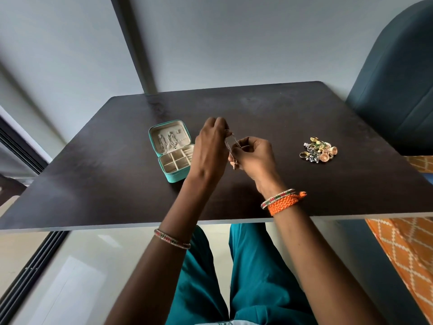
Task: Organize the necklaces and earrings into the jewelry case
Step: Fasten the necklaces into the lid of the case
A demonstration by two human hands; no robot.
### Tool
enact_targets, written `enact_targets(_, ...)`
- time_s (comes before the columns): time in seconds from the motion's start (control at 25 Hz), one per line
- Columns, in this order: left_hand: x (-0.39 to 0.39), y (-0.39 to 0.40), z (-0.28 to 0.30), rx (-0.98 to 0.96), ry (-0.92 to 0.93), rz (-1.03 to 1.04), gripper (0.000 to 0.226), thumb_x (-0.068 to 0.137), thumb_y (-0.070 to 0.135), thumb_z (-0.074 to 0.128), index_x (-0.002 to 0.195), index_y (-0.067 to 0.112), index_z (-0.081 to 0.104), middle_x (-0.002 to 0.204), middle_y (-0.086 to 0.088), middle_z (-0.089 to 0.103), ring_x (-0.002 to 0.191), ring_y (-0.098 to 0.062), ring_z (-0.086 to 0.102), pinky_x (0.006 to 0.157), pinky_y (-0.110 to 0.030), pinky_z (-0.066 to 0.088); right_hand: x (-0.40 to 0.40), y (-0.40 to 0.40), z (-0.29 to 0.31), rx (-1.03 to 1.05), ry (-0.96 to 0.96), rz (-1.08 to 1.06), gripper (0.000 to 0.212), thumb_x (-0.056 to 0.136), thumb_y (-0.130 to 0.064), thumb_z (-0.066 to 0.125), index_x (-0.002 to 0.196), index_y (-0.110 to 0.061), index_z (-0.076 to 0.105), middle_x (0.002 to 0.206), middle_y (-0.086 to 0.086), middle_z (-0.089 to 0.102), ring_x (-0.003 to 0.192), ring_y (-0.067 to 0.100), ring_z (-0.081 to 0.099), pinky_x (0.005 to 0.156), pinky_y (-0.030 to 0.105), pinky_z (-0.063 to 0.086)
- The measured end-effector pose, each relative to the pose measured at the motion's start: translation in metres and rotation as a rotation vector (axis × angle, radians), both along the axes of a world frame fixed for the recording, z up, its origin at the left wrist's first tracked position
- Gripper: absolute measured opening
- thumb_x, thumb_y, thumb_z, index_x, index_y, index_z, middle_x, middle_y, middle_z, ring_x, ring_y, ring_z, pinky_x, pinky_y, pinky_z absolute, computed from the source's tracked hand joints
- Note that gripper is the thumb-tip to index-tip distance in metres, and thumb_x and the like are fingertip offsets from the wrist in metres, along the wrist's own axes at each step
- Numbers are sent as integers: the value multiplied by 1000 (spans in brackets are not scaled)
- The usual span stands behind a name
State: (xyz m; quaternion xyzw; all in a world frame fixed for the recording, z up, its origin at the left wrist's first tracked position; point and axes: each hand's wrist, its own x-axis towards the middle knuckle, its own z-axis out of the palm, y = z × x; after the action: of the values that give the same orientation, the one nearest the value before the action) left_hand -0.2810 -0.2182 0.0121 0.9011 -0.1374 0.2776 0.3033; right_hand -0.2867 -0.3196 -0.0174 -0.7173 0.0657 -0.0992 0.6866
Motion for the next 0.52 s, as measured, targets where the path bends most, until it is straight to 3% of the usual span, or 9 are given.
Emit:
enact_targets(0.12,4,2,-12,-65,79,-132,27,77,-13,43,94,7,40,81,-15,54,68,-24,45,58,-26,27,5,-7,-2,-210,15,-82,15,75,-10,69,63,-15,62,63,7,69,54,19,65,54,30,51)
enact_targets(0.2,6,1,-13,-395,307,-276,33,84,-14,42,99,10,27,75,-8,52,67,-22,48,62,-22,41,2,-7,-7,-142,62,-65,22,76,-23,76,64,-13,60,63,9,69,58,22,68,56,38,58)
enact_targets(0.28,4,0,-9,-908,601,-422,33,91,-16,39,101,13,26,75,-8,52,65,-18,53,69,-26,47,-1,-7,-10,10,104,-39,27,77,-31,77,68,-12,58,65,9,66,59,22,67,62,44,59)
enact_targets(0.32,3,-1,-7,-1075,677,-456,34,90,-17,39,100,14,30,74,-9,52,62,-17,54,68,-27,49,-1,-8,-8,128,130,-4,25,79,-28,75,71,-12,58,66,8,63,59,18,63,62,42,59)
enact_targets(0.36,4,0,-5,-1119,681,-473,37,86,-18,41,100,15,36,73,-8,52,60,-15,54,64,-27,49,-2,-7,-5,277,178,43,21,82,-22,73,74,-11,57,68,6,62,58,15,60,59,37,60)
enact_targets(0.4,6,3,-2,-1018,608,-453,38,81,-18,45,99,15,43,72,-6,52,58,-15,54,60,-26,48,-4,-5,-2,450,234,88,16,84,-15,69,75,-11,57,68,6,60,57,13,56,56,32,58)
enact_targets(0.44,11,7,0,-780,462,-393,36,76,-15,50,97,14,49,71,-3,52,58,-14,54,58,-25,47,-6,-4,-1,587,278,105,14,86,-6,65,74,-9,57,68,6,58,55,11,53,54,29,56)
enact_targets(0.52,17,12,1,-245,178,-209,32,66,-8,56,89,15,60,70,4,53,61,-13,53,58,-23,43,-7,-2,-6,618,278,58,18,85,3,60,71,-8,57,67,7,55,54,10,50,58,27,55)
